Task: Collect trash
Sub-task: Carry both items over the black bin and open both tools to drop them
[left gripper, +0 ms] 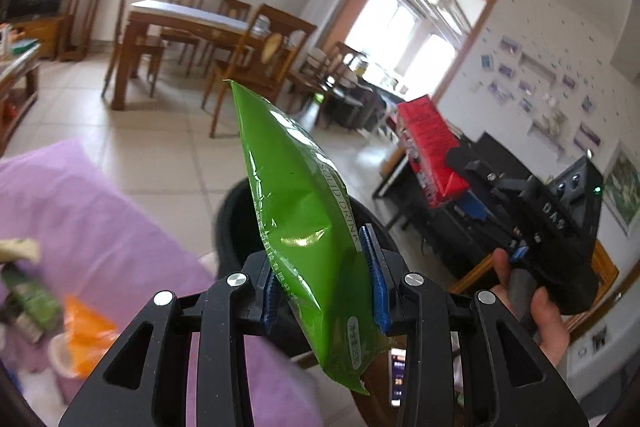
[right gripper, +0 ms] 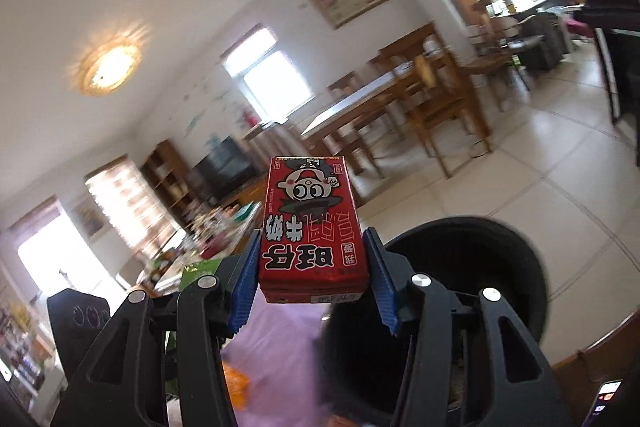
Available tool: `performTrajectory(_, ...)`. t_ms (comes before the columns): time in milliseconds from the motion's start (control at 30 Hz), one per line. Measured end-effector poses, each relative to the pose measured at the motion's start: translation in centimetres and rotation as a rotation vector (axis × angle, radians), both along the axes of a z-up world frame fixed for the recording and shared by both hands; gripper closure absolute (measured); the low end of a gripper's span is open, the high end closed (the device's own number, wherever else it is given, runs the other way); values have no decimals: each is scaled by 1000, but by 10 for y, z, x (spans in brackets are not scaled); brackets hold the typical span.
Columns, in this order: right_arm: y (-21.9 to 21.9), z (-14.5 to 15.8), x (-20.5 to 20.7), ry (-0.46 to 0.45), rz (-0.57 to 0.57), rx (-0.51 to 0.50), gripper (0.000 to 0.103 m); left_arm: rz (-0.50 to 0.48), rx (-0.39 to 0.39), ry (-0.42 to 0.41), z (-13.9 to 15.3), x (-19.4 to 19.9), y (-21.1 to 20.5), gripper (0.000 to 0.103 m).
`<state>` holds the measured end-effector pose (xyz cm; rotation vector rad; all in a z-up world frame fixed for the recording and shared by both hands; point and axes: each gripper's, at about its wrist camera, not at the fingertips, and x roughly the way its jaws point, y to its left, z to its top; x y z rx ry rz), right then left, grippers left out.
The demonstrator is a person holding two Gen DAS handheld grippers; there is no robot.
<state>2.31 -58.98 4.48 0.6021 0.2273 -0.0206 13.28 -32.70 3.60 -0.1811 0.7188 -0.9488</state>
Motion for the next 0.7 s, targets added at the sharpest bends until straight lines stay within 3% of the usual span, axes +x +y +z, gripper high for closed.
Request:
performTrajectory(233, -33, -24, -1, 35, -50, 54, 54, -33, 67, 33, -32, 23, -65, 67)
performTrajectory(700, -37, -54, -6, 114, -47, 126, 53, -31, 114, 71, -64, 51, -91, 67)
